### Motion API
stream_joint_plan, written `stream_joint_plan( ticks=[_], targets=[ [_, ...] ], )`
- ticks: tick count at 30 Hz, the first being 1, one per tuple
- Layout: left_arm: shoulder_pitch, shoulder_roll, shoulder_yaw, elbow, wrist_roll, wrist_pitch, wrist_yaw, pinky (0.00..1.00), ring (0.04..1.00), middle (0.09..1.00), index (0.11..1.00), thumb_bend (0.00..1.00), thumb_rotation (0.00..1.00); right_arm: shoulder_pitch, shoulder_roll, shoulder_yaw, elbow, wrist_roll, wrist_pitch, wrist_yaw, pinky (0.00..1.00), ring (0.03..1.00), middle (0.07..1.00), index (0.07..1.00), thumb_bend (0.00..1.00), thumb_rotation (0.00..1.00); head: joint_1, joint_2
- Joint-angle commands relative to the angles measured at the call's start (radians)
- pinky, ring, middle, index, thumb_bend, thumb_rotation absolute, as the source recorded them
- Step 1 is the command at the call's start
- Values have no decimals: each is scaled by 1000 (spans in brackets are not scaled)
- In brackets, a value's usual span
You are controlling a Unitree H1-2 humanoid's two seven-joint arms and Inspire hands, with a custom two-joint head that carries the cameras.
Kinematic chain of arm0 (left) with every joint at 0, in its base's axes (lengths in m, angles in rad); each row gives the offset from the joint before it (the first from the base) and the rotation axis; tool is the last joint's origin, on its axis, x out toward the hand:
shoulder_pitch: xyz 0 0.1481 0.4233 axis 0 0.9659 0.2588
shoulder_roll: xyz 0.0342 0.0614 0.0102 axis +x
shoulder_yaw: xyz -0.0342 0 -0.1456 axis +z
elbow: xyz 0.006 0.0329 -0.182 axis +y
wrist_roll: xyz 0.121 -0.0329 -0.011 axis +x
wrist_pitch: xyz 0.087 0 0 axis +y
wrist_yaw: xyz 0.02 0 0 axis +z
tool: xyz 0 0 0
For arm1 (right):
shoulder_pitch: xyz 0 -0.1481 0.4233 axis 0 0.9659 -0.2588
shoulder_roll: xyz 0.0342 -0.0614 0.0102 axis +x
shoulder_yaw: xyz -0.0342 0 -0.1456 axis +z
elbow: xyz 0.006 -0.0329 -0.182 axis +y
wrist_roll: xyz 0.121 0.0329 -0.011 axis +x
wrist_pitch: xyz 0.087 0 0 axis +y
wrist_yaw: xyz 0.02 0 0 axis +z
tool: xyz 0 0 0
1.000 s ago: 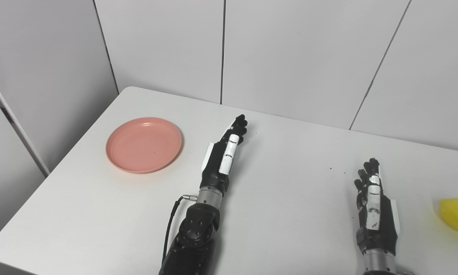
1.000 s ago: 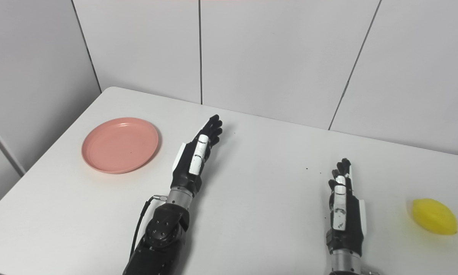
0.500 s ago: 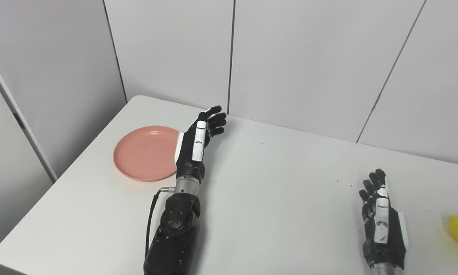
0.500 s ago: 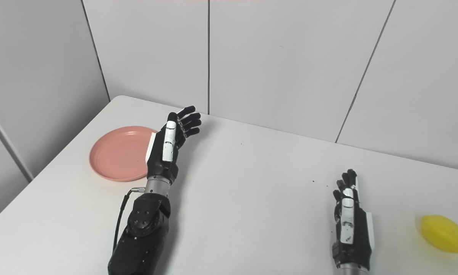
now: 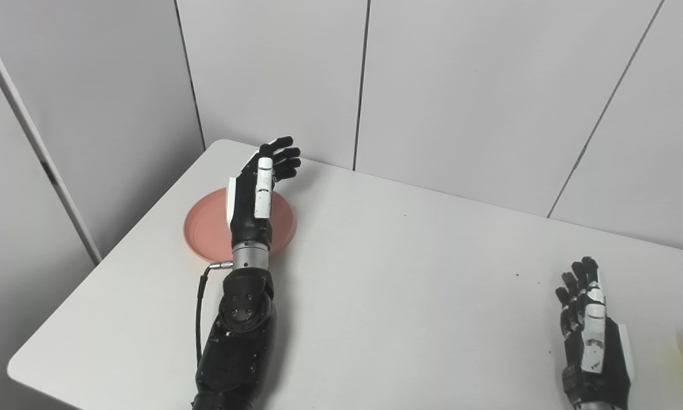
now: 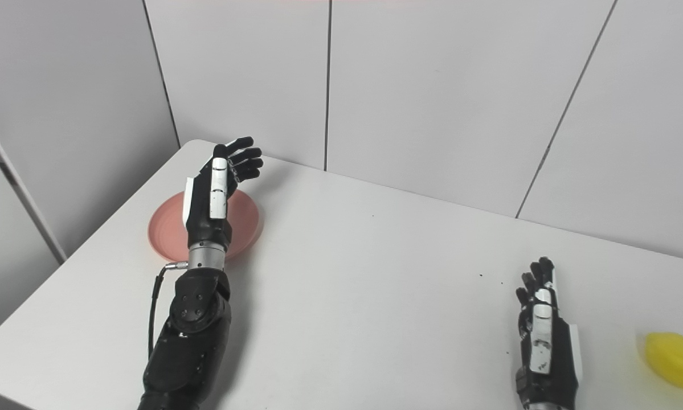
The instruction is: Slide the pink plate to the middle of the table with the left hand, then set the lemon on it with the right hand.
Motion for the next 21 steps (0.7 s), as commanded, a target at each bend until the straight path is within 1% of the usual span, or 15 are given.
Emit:
stream_joint_plan(
  ticks=[1,3,6,7,8,9,13,18,21],
  targets=[
    [-47,38,4,-10,16,-24,3,655,660,665,650,652,1000,4,-11,-10,-25,4,-19,9,1000,1000,1000,1000,693,979,6,1],
    [-47,59,15,4,17,-23,10,660,668,673,658,689,1000,4,-12,-10,-36,2,-7,7,1000,1000,1000,1000,706,979,13,1],
    [-48,77,28,11,25,-11,29,682,681,682,666,710,1000,4,-14,-12,-44,1,-2,5,1000,1000,1000,1000,704,981,22,6],
    [-48,84,30,9,36,1,39,698,687,685,669,722,1000,4,-15,-13,-44,2,-2,5,1000,1000,1000,1000,700,980,25,5],
    [-47,91,32,9,48,11,49,745,711,696,676,749,1000,3,-16,-13,-44,4,-2,6,1000,1000,1000,1000,693,981,27,4],
    [-45,99,36,10,62,16,60,747,715,698,678,756,1000,3,-18,-13,-46,5,4,8,1000,1000,1000,1000,698,981,27,4],
    [-35,120,52,26,104,17,100,743,722,716,700,751,1000,1,-26,-11,-50,3,13,12,1000,1000,1000,1000,720,975,39,0],
    [-15,149,62,40,106,36,100,751,729,720,711,739,1000,-2,-33,-11,-54,4,16,14,1000,1000,1000,1000,707,992,49,-2],
    [-5,158,65,41,109,44,106,764,739,732,721,747,1000,0,-36,-11,-58,3,21,15,1000,1000,1000,1000,711,997,55,-3]
  ],
)
